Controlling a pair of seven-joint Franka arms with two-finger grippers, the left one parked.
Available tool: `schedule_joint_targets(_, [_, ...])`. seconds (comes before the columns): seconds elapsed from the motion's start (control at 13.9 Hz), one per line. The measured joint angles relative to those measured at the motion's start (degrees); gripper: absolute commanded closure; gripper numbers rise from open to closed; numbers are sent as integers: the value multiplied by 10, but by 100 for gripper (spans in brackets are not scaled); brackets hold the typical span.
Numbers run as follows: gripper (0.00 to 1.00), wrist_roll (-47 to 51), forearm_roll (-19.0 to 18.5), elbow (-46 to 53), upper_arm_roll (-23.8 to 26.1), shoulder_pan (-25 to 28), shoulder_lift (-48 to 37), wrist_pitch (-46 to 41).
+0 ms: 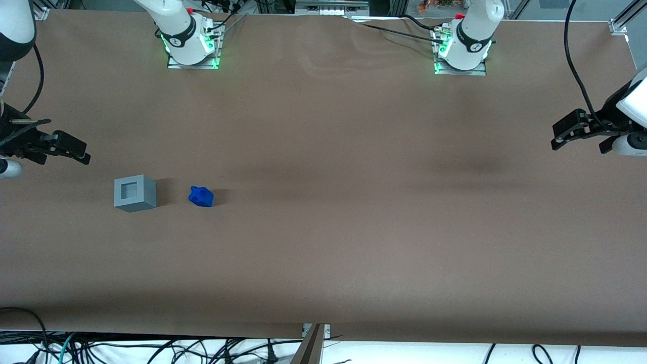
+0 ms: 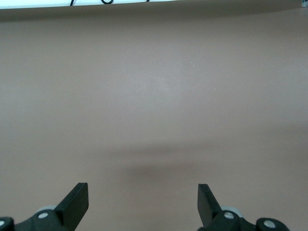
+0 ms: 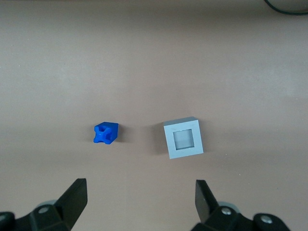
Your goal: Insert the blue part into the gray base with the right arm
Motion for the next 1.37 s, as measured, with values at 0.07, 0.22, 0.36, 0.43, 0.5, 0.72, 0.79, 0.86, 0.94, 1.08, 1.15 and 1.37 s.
schedule_joint_targets(0.07, [1,0,0,0,0,0,0,0])
schedule_joint_targets(0.22, [1,0,0,0,0,0,1,0])
schedule_joint_targets(0.36, [1,0,0,-1,0,0,1,0])
schedule_joint_targets(0.43, [1,0,0,-1,0,0,1,0])
schedule_joint_targets(0.5, [1,0,0,-1,0,0,1,0])
schedule_joint_targets(0.72, [1,0,0,-1,0,0,1,0])
schedule_joint_targets(0.79, [1,0,0,-1,0,0,1,0])
schedule_joint_targets(0.86, [1,0,0,-1,0,0,1,0])
schedule_joint_targets(0.94, [1,0,0,-1,0,0,1,0])
schedule_joint_targets(1.08, [1,0,-1,-1,0,0,1,0])
schedule_joint_targets(1.15, [1,0,-1,-1,0,1,1,0])
schedule_joint_targets(1.37, [1,-1,-1,-3,2,3,9,1])
